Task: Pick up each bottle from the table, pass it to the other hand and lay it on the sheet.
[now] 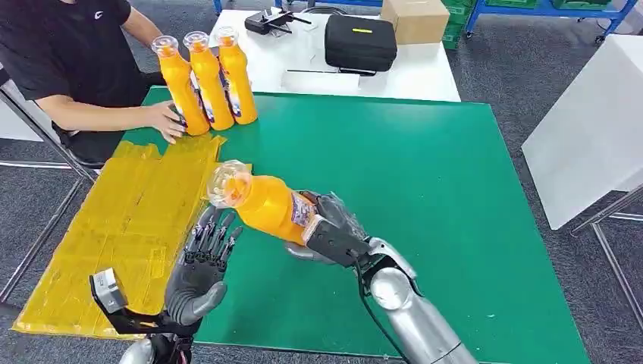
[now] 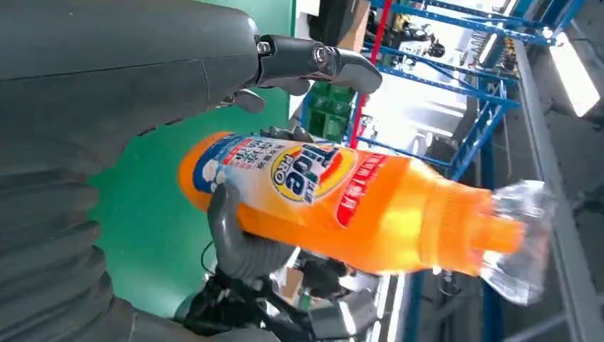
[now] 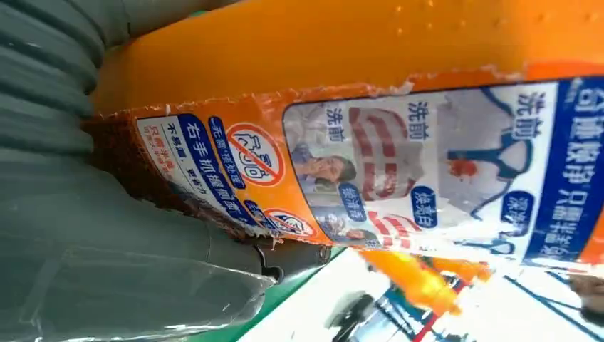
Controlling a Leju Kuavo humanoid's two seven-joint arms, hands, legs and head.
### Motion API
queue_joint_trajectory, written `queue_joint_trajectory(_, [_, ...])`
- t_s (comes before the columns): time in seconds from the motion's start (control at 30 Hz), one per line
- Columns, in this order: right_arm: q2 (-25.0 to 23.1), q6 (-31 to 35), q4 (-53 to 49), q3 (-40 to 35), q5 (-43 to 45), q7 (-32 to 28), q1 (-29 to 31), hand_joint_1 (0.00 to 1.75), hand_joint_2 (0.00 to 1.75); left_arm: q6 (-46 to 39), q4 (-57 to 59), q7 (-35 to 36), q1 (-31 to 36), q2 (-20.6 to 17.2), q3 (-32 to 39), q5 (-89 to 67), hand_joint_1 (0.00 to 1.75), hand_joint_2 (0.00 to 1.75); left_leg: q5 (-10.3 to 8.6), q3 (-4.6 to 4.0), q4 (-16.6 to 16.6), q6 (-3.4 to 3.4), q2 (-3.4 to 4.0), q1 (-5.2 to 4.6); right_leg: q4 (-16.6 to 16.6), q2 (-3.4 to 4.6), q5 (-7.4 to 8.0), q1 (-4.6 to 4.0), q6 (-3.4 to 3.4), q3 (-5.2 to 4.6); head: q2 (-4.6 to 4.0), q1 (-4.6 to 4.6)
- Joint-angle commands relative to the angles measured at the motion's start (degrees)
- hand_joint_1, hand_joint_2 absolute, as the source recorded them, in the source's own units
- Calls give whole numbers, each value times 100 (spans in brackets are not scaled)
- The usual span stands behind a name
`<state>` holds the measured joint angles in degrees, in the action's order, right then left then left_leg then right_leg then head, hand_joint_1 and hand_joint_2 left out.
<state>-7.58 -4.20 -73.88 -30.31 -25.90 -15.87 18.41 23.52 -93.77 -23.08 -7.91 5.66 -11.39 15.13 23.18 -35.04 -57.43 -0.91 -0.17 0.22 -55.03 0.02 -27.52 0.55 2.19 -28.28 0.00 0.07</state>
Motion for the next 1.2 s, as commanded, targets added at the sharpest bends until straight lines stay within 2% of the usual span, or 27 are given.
queue_joint_trajectory(0.03, [-133, -16, 295, -472, -81, 73, 127, 175, 175, -242, -41, -173, 97, 39, -138, -595, 0, 175, 6, 6, 0, 5, 5, 4, 2, 4, -3, -4, -7, 6, 0, 0])
queue_joint_trajectory(0.13, [-217, 54, 499, -611, -145, 101, 129, 175, 175, -284, -47, -164, 160, 78, -204, -744, 0, 175, 7, 13, 3, 6, 9, 5, 6, 7, -3, -6, -8, 13, 0, -2])
queue_joint_trajectory(0.27, [-516, 75, 1261, -1051, -401, 196, 139, 175, 175, -703, -51, -346, 302, 175, -391, -1687, 0, 175, 8, 17, 2, 8, 5, 7, 7, 2, -4, -8, -10, 18, 0, 0])
queue_joint_trajectory(0.47, [-879, 136, 1816, -1769, -709, 71, 42, 175, 175, -891, -17, -412, 281, 160, -281, -1837, 0, 175, 9, 28, 10, 11, 17, 9, 12, 13, -3, -10, -16, 23, 0, 2])
queue_joint_trajectory(0.53, [-887, 144, 1813, -1807, -716, 72, 29, 175, 175, -891, -39, -415, 259, 146, -260, -1838, 0, 175, 11, 26, 11, 11, 22, 10, 13, 19, -3, -10, -14, 20, 0, 2])
queue_joint_trajectory(0.7, [-840, 70, 1775, -2621, -975, -44, -148, 175, 175, -928, -219, -555, -43, 135, 32, -1818, 0, 175, 13, 20, 5, 7, 2, 13, 15, -5, -10, -11, -10, 2, 0, 11])
queue_joint_trajectory(0.73, [-828, 91, 1765, -2677, -997, -51, -180, 175, 175, -933, -221, -573, -68, 130, 66, -1808, 0, 175, 8, 8, 9, 7, 11, 9, 10, 8, -5, -7, -10, -47, 0, 6])
queue_joint_trajectory(0.77, [-785, 116, 1726, -2765, -1003, -45, -183, 175, 175, -906, -215, -586, -87, 159, 125, -1793, 0, 175, 12, 17, 14, 9, 11, 8, 14, 8, -8, -6, -13, -36, 0, 2])
queue_joint_trajectory(1.03, [-707, 156, 1682, -2806, -984, -20, -140, 175, 175, -848, -202, -631, -88, 180, 187, -1776, 0, 175, 7, -4, 10, 10, -12, 10, 13, -21, -12, -7, -13, -55, 0, 5])
queue_joint_trajectory(1.07, [-706, 164, 1690, -2805, -965, -10, -133, 175, 175, -809, -196, -679, -82, 197, 194, -1728, 175, 175, 4, -9, 10, 9, -9, 9, 12, -19, -9, -6, -11, -63, 0, 6])
queue_joint_trajectory(1.2, [-675, 187, 1688, -2760, -922, 15, -119, 175, 175, -744, -189, -720, -69, 206, 207, -1700, 175, 175, 6, -1, 12, 9, -14, 10, 16, -23, -12, -7, -12, -52, 0, 4])
